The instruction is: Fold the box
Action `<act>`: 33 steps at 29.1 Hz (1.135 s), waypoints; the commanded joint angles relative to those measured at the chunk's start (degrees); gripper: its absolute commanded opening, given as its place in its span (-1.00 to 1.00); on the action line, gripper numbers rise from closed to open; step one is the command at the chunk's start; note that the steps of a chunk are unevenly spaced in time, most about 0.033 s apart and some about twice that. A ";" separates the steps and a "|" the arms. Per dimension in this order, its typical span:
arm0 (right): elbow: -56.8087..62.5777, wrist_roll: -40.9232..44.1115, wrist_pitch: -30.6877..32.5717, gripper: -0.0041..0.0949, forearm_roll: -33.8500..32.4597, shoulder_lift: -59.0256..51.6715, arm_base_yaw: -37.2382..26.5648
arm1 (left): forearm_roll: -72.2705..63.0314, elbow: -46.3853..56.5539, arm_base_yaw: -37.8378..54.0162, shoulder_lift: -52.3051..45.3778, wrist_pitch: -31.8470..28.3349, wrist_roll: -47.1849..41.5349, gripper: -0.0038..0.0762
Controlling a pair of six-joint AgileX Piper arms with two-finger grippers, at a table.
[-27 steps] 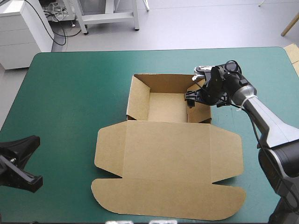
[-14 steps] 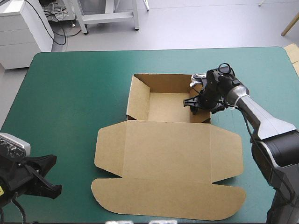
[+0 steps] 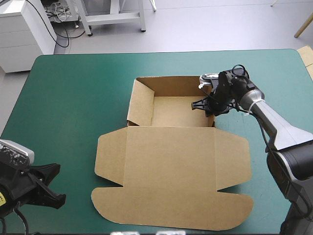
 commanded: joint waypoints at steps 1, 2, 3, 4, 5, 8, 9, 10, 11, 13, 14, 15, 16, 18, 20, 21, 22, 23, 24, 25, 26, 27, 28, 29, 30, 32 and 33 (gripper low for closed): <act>-1.39 -1.85 0.25 -0.36 0.45 -3.35 -0.34 | -0.71 -1.25 -0.02 0.57 0.37 -0.44 -0.92; -1.39 -1.85 0.83 -0.12 0.60 -3.21 -0.34 | -0.71 -1.25 -0.02 0.57 0.37 -0.44 -0.92; -1.39 -1.85 1.10 0.09 0.60 -3.13 -0.34 | -0.71 -1.25 -0.02 0.57 0.37 -0.44 -0.92; -1.39 -1.85 1.66 0.37 0.60 -2.97 -0.34 | -0.71 -1.25 -0.02 0.57 0.37 -0.44 -0.92; -1.39 -1.69 2.23 0.73 0.60 -2.82 -0.34 | -0.71 -1.25 -0.02 0.57 0.47 -0.44 -0.92; -1.39 -1.43 4.52 0.97 0.50 -2.83 -0.87 | -0.71 -1.25 -0.02 0.57 0.71 -0.44 -0.92; -1.66 -1.43 5.69 0.96 0.50 -2.83 -1.23 | -0.71 -1.25 -0.02 0.57 0.71 -0.44 -0.92; -2.31 -1.43 7.13 0.96 0.50 -2.83 -1.60 | -0.71 -1.25 -0.02 0.57 0.71 -0.44 -0.92; -2.74 -1.43 6.97 0.96 0.80 -3.12 -2.08 | -0.71 -1.25 -0.02 0.57 0.71 -0.44 -0.92; -4.09 -1.80 6.97 0.96 1.98 -4.54 -2.53 | -0.71 -1.25 -0.02 0.57 0.61 -0.44 -0.92; -5.13 -1.99 6.97 0.96 1.99 -5.31 -2.53 | -0.71 -1.25 -0.02 0.57 0.73 -0.44 -0.92; -6.04 -1.99 6.97 0.96 1.99 -6.15 -2.53 | -0.71 -1.25 -0.02 0.57 0.73 -0.44 -0.92; -7.21 -1.99 6.97 0.96 1.86 -7.32 -2.53 | -0.71 -1.25 -0.02 0.57 0.73 -0.44 -0.92; -8.99 -1.99 6.97 0.96 1.86 -9.80 -2.53 | -0.71 -1.25 -0.02 0.57 0.73 -0.44 -0.92; -10.02 -1.87 6.97 0.96 1.86 -13.11 -2.53 | -0.71 -1.25 -0.02 0.57 0.87 -0.44 -0.92; -10.06 -1.76 6.97 0.96 1.86 -14.94 -2.53 | -0.71 -1.25 -0.02 0.57 0.98 -0.44 -0.92; -10.06 -1.76 6.97 0.96 1.86 -16.66 -2.53 | -0.71 -1.25 -0.02 0.57 0.96 -0.44 -0.92; -10.06 -1.76 6.97 0.96 1.55 -18.26 -2.53 | -0.71 -1.25 -0.02 0.57 0.96 -0.44 -0.92; -10.06 -1.54 6.97 0.96 1.24 -19.42 -2.53 | -0.71 -1.25 -0.02 0.57 0.96 -0.44 -0.92; -10.06 -1.01 6.97 0.96 0.81 -20.92 -2.53 | -0.71 -1.25 -0.02 0.57 0.96 -0.44 -0.92; -10.06 -0.36 6.97 0.96 0.35 -21.87 -2.53 | -0.71 -1.25 -0.02 0.57 0.96 -0.44 -0.92; -10.06 -0.03 6.97 0.96 0.05 -22.65 -2.53 | -0.71 -1.25 -0.02 0.57 0.96 -0.44 -0.92; -10.06 0.10 6.97 0.96 -0.04 -23.70 -2.53 | -0.71 -1.25 -0.02 0.57 0.96 -0.31 -0.92; -10.06 0.35 6.97 0.96 -0.04 -24.31 -2.53 | -0.71 -1.25 -0.02 0.57 0.96 -0.02 -0.92; -10.06 0.61 6.97 0.96 -0.04 -24.96 -2.53 | -0.50 -1.25 -0.02 0.57 0.96 0.29 -0.92; -10.06 0.61 6.97 0.96 -0.04 -25.73 -2.53 | -0.51 -1.25 -0.02 0.57 0.96 0.42 -0.92; -9.96 0.61 6.97 0.96 -0.04 -25.88 -2.53 | -0.51 -1.25 -0.02 0.57 0.96 0.42 -0.92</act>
